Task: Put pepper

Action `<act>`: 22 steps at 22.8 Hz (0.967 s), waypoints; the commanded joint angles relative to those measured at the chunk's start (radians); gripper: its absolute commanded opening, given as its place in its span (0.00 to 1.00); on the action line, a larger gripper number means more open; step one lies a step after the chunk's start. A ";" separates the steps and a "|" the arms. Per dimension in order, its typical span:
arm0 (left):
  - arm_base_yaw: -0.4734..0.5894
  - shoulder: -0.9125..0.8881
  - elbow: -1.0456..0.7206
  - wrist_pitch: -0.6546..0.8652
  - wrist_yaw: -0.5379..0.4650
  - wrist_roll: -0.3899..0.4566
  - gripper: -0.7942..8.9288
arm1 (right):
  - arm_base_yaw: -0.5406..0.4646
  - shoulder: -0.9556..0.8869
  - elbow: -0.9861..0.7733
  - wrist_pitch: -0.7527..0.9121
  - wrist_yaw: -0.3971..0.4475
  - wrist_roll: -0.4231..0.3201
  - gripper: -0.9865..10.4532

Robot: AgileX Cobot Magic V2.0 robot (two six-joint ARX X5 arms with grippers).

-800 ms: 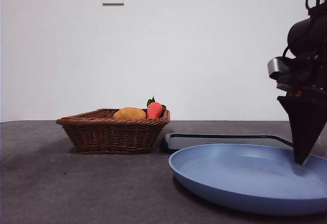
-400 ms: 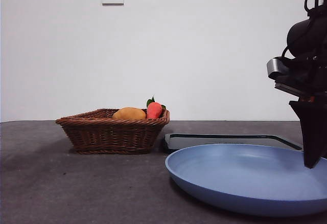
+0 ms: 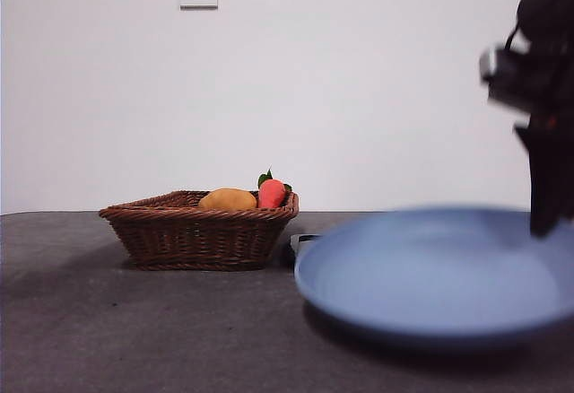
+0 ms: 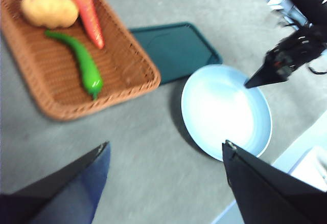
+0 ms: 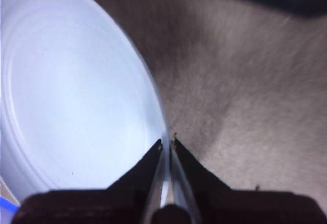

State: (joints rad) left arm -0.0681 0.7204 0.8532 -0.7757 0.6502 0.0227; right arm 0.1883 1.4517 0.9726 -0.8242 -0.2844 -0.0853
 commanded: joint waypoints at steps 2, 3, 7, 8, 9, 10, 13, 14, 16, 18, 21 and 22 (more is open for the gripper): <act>-0.043 0.087 0.019 0.093 -0.012 -0.059 0.47 | 0.001 -0.122 0.016 -0.003 -0.003 0.045 0.09; -0.060 0.112 0.019 0.119 -0.034 -0.069 0.47 | 0.001 -0.163 0.016 -0.008 -0.003 0.050 0.09; -0.157 0.274 0.063 0.208 -0.187 -0.096 0.47 | 0.001 -0.342 0.016 -0.030 0.001 0.086 0.09; -0.183 0.338 0.100 0.223 -0.236 -0.099 0.47 | 0.001 -0.385 0.016 -0.034 0.003 0.100 0.09; -0.204 0.394 0.136 0.229 -0.278 -0.098 0.47 | 0.001 -0.417 0.016 -0.037 0.003 0.114 0.09; -0.227 0.464 0.185 0.229 -0.322 -0.098 0.47 | 0.001 -0.451 0.016 -0.040 0.004 0.124 0.09; -0.273 0.655 0.314 0.226 -0.391 -0.098 0.47 | 0.001 -0.522 0.016 -0.041 0.006 0.142 0.09; -0.280 0.717 0.356 0.227 -0.399 -0.098 0.47 | 0.001 -0.538 0.016 -0.042 0.009 0.148 0.09; -0.298 0.837 0.434 0.229 -0.444 -0.095 0.47 | 0.001 -0.570 0.016 -0.047 0.049 0.163 0.09; -0.308 0.941 0.499 0.227 -0.472 -0.093 0.47 | 0.001 -0.600 0.016 -0.048 0.059 0.168 0.09; -0.313 1.073 0.571 0.222 -0.519 -0.093 0.47 | 0.001 -0.632 0.016 -0.048 0.059 0.172 0.09; -0.313 1.109 0.581 0.227 -0.520 -0.093 0.47 | 0.001 -0.638 0.016 -0.049 0.059 0.172 0.09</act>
State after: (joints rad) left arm -0.3744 1.8122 1.4178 -0.5507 0.1352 -0.0719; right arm 0.1875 0.8097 0.9726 -0.8860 -0.2241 0.0685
